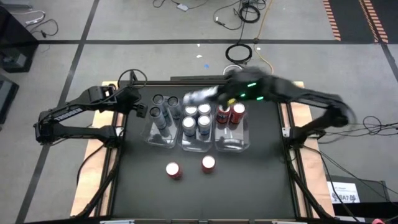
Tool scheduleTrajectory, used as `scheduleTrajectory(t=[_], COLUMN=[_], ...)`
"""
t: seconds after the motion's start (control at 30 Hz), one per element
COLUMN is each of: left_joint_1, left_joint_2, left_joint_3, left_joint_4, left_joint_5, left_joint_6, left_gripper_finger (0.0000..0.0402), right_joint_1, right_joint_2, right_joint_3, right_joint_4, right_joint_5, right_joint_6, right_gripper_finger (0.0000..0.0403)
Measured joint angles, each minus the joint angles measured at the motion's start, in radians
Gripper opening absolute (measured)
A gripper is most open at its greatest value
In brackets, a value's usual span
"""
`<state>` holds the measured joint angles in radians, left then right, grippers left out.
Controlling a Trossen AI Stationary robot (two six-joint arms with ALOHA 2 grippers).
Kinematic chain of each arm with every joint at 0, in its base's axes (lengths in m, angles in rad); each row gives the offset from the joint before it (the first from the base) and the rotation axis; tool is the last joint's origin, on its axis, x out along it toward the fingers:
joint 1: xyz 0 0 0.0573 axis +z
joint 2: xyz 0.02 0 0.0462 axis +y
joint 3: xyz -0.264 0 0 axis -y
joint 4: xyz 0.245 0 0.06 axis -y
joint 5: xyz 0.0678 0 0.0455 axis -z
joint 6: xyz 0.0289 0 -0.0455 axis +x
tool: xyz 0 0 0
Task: Sort soda cans
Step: Put the white-blue soda can into the left transparent bin
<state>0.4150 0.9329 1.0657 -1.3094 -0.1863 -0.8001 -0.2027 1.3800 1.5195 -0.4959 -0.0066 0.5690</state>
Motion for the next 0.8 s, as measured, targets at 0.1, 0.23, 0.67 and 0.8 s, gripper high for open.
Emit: scheduleTrajectory(t=[0.1, 0.23, 0.67, 0.8], left_joint_1=[0.015, 0.028, 0.03, 0.029], left_joint_2=[0.0, 0.0, 0.0, 0.0], left_joint_3=[0.0, 0.0, 0.0, 0.0], left_joint_4=[-0.004, -0.019, -0.017, -0.018], left_joint_5=[-0.004, -0.007, -0.005, -0.001], left_joint_6=[0.02, 0.029, 0.082, 0.083], left_gripper_finger=[0.0366, 0.0366, 0.0366, 0.0366], right_joint_1=[0.041, 0.063, 0.08, 0.082], right_joint_2=[0.175, 0.399, 0.705, 0.745], right_joint_3=[0.168, 0.479, 0.755, 0.756], right_joint_4=[-0.09, -0.283, -0.424, -0.395], right_joint_5=[-0.001, 0.012, 0.017, 0.044], right_joint_6=[-0.046, -0.111, -0.113, -0.11], right_gripper_finger=[0.0239, 0.0239, 0.0239, 0.0239])
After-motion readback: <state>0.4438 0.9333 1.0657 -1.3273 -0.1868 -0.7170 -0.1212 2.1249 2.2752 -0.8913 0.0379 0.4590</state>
